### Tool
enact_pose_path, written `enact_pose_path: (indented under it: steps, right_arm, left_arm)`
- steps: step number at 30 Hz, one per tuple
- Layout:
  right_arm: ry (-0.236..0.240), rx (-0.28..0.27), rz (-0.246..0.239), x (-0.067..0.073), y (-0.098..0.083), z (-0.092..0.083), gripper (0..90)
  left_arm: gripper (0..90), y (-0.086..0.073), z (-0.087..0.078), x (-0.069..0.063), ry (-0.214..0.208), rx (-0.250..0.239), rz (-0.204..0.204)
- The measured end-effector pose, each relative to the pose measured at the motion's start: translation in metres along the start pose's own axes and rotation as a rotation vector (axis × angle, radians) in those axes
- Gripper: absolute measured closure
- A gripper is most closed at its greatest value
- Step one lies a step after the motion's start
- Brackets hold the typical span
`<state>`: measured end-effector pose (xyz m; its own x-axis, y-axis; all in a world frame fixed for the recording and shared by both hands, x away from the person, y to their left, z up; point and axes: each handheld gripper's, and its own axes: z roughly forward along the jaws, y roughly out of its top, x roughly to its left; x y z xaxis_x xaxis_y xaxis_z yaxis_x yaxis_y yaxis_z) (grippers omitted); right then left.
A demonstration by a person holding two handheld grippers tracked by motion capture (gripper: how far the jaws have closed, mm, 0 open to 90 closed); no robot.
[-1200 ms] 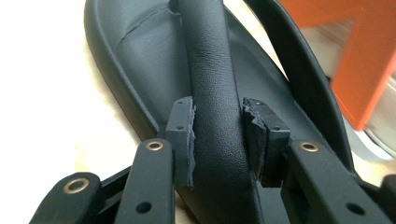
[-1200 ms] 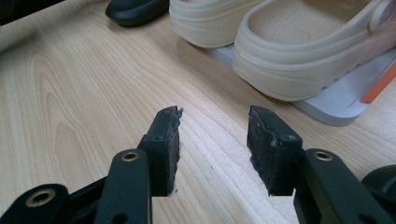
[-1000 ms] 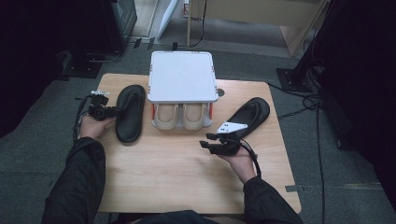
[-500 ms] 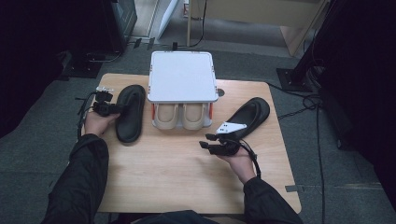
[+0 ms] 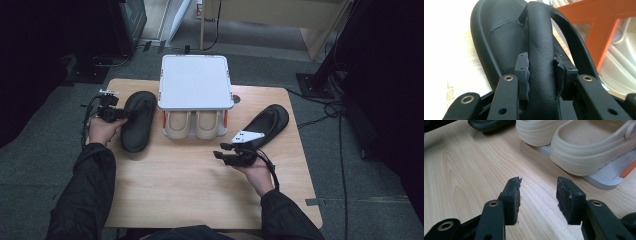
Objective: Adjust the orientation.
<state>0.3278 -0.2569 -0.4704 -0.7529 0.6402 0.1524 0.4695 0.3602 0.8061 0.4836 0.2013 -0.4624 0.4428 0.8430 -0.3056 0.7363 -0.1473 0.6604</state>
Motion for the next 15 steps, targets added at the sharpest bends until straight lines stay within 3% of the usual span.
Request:
enact_pose_path:
  steps: [15]
  right_arm:
    - [0.017, 0.003, -0.013, 0.002, 0.005, 0.006, 54.2]
  left_arm:
    - [67.3, 0.003, -0.033, -0.009, -0.01, -0.046, -0.018]
